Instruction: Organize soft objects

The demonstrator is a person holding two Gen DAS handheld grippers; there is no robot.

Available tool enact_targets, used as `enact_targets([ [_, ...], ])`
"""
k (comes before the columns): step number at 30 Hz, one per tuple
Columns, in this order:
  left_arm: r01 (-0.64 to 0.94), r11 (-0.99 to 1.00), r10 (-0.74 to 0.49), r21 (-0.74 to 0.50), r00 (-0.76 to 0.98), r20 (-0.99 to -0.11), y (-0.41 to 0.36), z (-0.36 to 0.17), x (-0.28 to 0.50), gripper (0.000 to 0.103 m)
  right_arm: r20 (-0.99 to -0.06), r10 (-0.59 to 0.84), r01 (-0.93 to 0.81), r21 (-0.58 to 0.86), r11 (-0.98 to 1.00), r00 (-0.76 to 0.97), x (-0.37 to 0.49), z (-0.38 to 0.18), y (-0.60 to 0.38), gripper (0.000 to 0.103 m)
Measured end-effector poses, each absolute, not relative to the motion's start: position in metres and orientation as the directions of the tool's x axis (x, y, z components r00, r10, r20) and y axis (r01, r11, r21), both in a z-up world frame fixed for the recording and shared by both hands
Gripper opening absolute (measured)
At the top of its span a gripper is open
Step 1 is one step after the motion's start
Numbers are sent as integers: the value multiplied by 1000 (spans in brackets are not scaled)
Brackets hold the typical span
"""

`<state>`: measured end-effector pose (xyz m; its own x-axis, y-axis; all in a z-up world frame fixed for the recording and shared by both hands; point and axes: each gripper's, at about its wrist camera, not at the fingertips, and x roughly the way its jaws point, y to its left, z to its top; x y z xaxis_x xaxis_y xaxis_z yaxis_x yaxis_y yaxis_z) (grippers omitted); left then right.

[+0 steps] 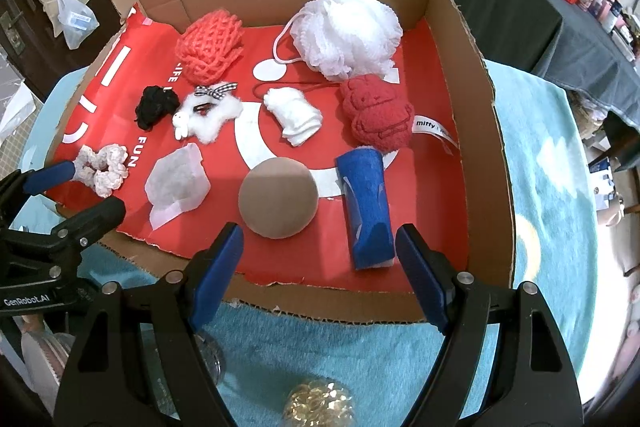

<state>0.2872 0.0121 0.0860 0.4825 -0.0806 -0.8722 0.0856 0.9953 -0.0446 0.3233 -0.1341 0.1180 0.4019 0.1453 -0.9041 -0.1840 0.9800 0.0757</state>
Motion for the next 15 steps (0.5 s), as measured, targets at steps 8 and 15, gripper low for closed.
enact_targets([
  [8, 83, 996, -68, -33, 473, -878, 8, 80, 284, 101, -901, 132, -179, 61, 982, 414, 317, 119, -137, 78],
  [15, 71, 997, -63, -33, 480, -875, 9, 78, 285, 101, -900, 159, -170, 97, 981, 405, 319, 117, -142, 78],
])
